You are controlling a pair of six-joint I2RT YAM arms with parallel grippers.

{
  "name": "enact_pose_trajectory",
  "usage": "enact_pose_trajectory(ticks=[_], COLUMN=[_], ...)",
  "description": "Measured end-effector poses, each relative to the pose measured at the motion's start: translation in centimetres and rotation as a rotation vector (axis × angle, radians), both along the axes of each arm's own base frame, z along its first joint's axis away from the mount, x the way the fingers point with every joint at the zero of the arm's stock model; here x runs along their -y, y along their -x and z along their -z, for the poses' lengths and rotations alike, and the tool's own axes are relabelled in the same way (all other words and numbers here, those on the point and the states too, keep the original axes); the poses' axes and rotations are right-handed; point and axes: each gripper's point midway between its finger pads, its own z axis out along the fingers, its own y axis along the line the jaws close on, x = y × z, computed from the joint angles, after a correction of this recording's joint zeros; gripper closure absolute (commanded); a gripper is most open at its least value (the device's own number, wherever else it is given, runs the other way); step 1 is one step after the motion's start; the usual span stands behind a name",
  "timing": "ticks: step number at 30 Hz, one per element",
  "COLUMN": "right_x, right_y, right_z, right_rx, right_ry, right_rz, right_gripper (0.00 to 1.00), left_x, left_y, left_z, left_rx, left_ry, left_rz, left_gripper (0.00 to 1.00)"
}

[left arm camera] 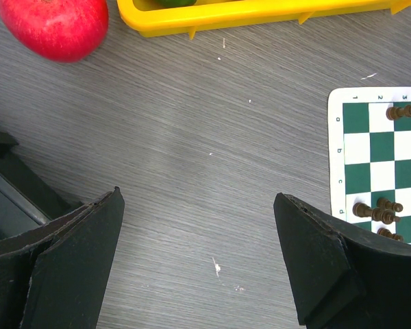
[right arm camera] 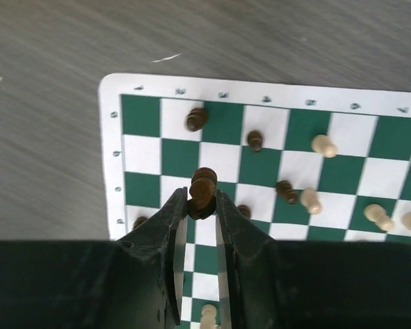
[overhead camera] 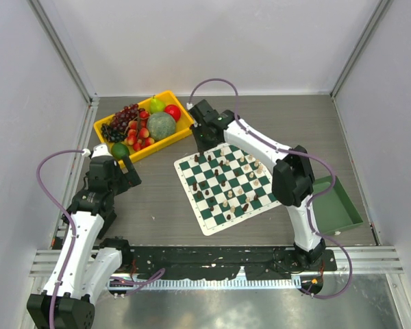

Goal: Set up the chess pieces on the board

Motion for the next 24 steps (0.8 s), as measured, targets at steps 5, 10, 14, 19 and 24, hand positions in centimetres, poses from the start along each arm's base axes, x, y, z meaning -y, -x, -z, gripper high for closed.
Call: enact_pose_trajectory(ticks=[5,10,14,19,24], right_x=[-3.5,-6.0,-6.7,-6.8,-6.8], right_y=[3.1,4.6,4.7,4.8,5.0], right_z=[-0.3,-0.3,1.4,4.5,6.1], right_rx=[-0.013,-0.022,-0.048,-0.097,-0.132], right_ry=[-0.024,-0.047,-0.031,0.004,0.017], right_rz=[-0.084,-0.136,-0.146,-0.149,-0.155], right_gripper=[0.86,0.85,0.86,0.85,0.85], left_x=[0.0,0.0,-0.1,-0.2,-0.3], left_y=[0.0,0.0,0.1,0.1,0.1], left_z=[0.1,0.1,0.0,-0.1,-0.1], left_rx=[-0.002,-0.002,0.000,0.008,0.008], left_ry=[0.000,0.000,-0.005,-0.008,-0.012], left_rz=[0.000,0.000,-0.006,-0.010,-0.014], left_gripper=[0.01,0.01,0.01,0.01,0.01])
